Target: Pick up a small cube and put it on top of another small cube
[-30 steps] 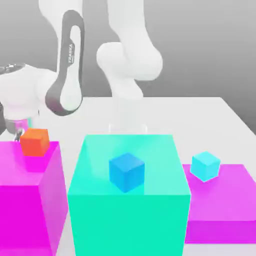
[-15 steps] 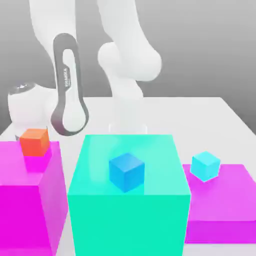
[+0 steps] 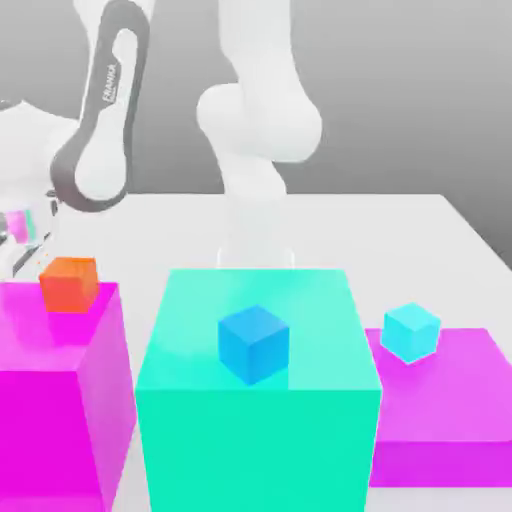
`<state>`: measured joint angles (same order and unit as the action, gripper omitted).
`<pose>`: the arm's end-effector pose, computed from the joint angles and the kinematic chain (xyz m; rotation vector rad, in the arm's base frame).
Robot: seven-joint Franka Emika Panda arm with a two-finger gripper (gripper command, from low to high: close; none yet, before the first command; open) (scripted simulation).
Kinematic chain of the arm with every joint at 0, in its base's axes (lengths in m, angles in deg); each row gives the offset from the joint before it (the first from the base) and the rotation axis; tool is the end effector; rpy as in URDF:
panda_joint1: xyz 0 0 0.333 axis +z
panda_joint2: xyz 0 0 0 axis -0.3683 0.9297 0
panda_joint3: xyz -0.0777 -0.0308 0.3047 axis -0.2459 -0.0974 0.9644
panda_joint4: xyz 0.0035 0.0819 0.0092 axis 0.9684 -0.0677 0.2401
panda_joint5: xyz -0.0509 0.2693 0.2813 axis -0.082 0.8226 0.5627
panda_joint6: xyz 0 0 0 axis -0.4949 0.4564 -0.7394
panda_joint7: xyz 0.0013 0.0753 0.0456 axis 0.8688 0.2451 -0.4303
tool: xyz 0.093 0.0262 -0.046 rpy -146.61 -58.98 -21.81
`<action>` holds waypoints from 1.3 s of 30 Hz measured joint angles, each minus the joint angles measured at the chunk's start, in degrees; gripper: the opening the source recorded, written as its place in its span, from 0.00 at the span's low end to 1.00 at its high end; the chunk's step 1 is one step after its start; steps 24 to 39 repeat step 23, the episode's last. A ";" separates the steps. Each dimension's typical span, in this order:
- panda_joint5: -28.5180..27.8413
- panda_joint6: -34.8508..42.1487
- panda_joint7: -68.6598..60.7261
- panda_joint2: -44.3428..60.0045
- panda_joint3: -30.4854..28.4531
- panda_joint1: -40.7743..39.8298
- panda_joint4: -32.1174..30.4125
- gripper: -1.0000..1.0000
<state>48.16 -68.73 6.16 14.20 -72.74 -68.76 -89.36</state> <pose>0.2515 -0.3564 0.2598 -1.1772 2.8827 -0.0726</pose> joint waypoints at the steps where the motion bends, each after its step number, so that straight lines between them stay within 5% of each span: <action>1: 0.16 2.47 0.52 -0.79 0.08 0.31 1.93 0.00; 6: 0.96 14.90 3.05 -4.95 0.79 1.77 11.27 0.00; 14: 1.06 34.72 5.39 -16.27 10.82 10.52 16.78 0.00; 19: 0.89 29.12 5.51 -15.48 13.82 12.77 10.88 0.00; 20: 0.88 27.90 5.52 -15.05 13.93 12.79 10.08 1.00; 39: 0.89 27.90 5.52 -15.05 13.93 12.79 10.08 1.00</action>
